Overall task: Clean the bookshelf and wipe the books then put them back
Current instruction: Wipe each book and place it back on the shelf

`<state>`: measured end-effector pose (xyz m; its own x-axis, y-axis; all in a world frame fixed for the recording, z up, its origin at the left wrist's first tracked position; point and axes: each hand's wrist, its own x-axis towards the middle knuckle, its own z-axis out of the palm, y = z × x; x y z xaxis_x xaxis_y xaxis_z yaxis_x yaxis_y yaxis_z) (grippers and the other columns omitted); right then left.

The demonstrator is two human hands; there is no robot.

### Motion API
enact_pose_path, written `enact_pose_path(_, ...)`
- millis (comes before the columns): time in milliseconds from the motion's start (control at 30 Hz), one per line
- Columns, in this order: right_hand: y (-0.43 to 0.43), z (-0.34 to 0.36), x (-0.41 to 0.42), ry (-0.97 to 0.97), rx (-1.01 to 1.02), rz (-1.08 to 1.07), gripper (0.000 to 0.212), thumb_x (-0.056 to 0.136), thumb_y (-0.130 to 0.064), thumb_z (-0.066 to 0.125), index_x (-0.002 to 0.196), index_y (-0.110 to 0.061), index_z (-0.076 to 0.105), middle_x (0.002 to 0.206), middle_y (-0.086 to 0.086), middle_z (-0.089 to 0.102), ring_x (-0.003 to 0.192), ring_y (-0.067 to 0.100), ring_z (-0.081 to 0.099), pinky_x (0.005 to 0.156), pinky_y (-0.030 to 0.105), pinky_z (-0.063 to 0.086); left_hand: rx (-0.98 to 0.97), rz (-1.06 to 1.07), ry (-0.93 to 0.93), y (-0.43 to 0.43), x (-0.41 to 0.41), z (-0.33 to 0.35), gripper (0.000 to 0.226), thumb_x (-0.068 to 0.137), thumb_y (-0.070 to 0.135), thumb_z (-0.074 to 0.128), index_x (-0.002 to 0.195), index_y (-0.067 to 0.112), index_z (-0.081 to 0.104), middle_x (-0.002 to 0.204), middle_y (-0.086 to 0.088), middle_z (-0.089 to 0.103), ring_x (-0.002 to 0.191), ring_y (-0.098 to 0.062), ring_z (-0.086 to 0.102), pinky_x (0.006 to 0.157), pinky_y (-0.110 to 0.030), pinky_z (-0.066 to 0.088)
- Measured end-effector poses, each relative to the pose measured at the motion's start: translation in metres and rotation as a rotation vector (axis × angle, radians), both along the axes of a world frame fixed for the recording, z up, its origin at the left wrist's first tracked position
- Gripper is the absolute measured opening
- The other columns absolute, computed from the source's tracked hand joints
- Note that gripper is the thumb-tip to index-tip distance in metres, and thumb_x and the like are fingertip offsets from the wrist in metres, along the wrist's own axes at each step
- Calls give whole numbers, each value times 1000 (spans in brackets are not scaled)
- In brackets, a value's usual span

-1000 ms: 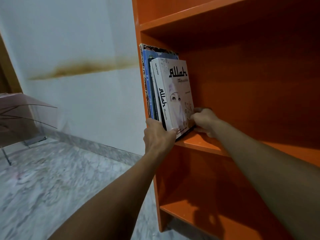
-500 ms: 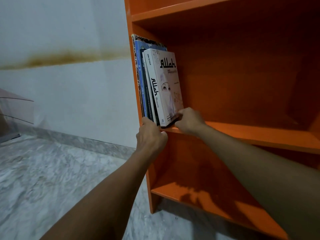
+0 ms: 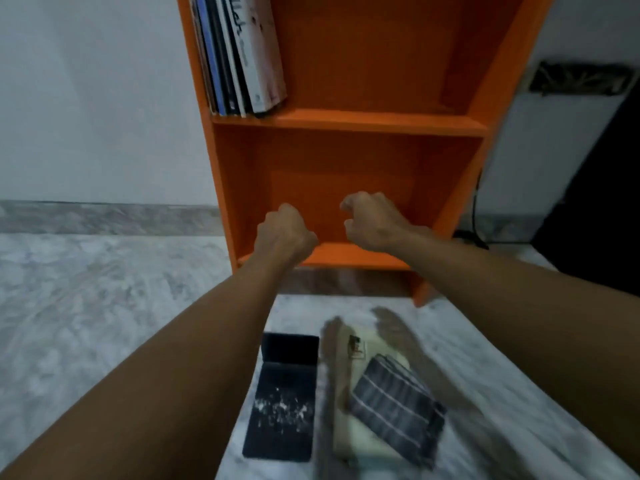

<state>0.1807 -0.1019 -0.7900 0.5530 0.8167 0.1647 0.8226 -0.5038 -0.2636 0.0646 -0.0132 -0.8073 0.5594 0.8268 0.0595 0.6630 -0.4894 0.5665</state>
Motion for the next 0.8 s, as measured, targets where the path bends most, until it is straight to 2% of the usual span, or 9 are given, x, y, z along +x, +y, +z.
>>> enact_pose_path(167,-72,-25,2,-54,-307,-101,39,85,-15,55,122,-7,57,123,18,60,110,40,57,90,48,51,-15,-248,151,-56,22,-40,17,93,19,58,102,5,58,113,-18,63,103,-36,60,73,-36,43)
enact_pose_path(233,-96,-32,-1,-37,-415,-127,31,90,-15,55,119,-6,54,112,18,61,89,32,60,71,41,54,-49,-316,214,-77,28,-58,14,96,18,55,90,5,53,87,-12,58,78,-30,57,64,-34,42)
enact_pose_path(300,-111,-45,-2,-20,-494,-154,10,91,-14,55,99,-7,54,96,20,60,65,23,50,55,33,44,-44,-353,262,-90,36,-75,24,96,18,54,75,8,47,77,-9,53,63,-23,48,54,-33,40)
enact_pose_path(367,-116,-64,-1,20,-496,-161,5,90,-11,54,86,-8,53,90,17,59,68,25,49,61,36,43,-35,-350,282,-96,41,-90,29,94,17,54,68,10,44,77,-9,54,66,-23,50,55,-32,41)
enact_pose_path(433,-119,-87,-1,98,-483,-158,4,89,-11,55,89,-6,56,92,14,59,78,28,53,68,36,45,-49,-362,333,-101,46,-107,28,93,15,52,67,11,43,79,-8,54,73,-25,51,62,-33,41)
enact_pose_path(567,-122,-147,-4,180,-522,-142,36,89,-22,60,120,-7,51,119,14,57,104,31,56,79,35,47,-86,-333,385,-105,52,-132,18,90,12,52,73,7,48,104,-15,63,85,-28,56,68,-34,44)
enact_pose_path(600,-121,-160,-4,215,-523,-147,40,87,-26,63,121,-8,51,121,14,57,105,31,56,79,35,47,-92,-329,389,-103,52,-138,9,90,11,53,84,5,53,112,-17,62,95,-31,59,73,-35,46)
enact_pose_path(700,-117,-197,-7,340,-580,-123,69,74,-48,76,124,-9,49,120,12,57,104,29,56,85,37,50,-104,-326,448,-102,47,-160,31,94,15,55,121,2,49,126,-20,54,114,-35,55,79,-36,42)
enact_pose_path(800,-118,-224,-17,331,-633,-112,101,58,-58,82,134,-12,34,129,9,47,116,33,47,93,46,45,-125,-341,498,-99,43,-178,19,96,16,53,112,4,51,121,-18,58,110,-32,58,76,-31,40)
